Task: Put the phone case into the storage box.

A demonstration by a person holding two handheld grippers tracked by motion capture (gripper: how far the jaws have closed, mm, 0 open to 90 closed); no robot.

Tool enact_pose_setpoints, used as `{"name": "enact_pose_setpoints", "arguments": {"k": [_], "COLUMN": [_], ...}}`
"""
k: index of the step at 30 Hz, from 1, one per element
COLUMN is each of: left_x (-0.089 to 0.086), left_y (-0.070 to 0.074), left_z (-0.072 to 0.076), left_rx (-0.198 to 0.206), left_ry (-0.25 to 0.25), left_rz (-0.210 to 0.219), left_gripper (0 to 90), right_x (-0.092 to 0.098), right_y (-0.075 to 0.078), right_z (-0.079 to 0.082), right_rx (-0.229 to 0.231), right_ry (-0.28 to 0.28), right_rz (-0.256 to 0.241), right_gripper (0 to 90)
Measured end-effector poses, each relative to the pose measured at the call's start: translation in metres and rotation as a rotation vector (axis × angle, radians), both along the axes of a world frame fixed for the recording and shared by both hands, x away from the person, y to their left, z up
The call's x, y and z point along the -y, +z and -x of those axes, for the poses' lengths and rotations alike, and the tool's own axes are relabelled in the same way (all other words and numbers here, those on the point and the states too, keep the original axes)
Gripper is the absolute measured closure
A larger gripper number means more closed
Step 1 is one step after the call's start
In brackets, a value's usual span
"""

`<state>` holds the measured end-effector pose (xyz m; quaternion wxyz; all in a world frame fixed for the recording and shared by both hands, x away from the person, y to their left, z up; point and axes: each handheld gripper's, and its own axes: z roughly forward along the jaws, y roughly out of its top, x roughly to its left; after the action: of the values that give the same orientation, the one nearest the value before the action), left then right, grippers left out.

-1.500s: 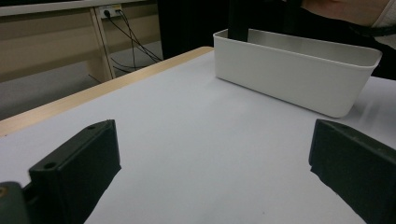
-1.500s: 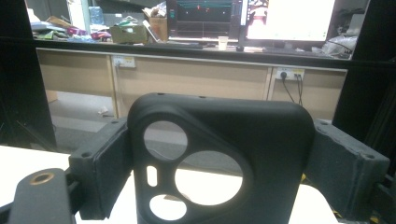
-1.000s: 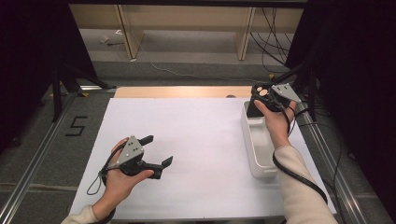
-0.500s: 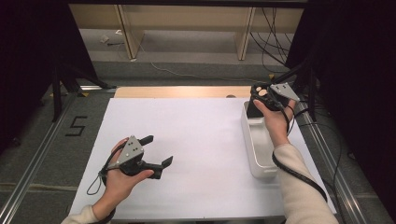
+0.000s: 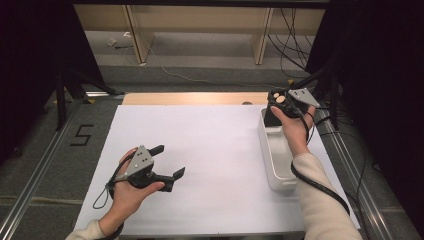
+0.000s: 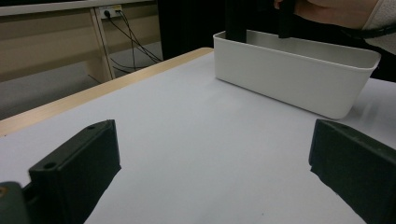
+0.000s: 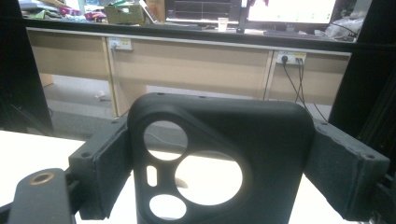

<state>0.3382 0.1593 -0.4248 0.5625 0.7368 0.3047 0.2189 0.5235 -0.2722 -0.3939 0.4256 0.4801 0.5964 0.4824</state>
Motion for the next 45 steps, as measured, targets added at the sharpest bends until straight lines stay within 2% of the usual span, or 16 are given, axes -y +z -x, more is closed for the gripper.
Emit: {"name": "enact_pose_setpoints", "arguments": {"k": [25, 45], "left_x": [0.000, 0.000], "left_y": [0.000, 0.000], "left_z": [0.000, 0.000], "left_rx": [0.000, -0.001], "left_ry": [-0.001, -0.002], "left_rz": [-0.002, -0.002], "left_gripper": [1.5, 1.5], "right_x": [-0.001, -0.004], "right_y": [-0.008, -0.020], "right_z": [-0.006, -0.010], "right_rx": [-0.028, -0.068], "right_ry": [0.000, 0.003], "right_rz": [0.009, 0.031], "right_gripper": [15.4, 15.3]}}
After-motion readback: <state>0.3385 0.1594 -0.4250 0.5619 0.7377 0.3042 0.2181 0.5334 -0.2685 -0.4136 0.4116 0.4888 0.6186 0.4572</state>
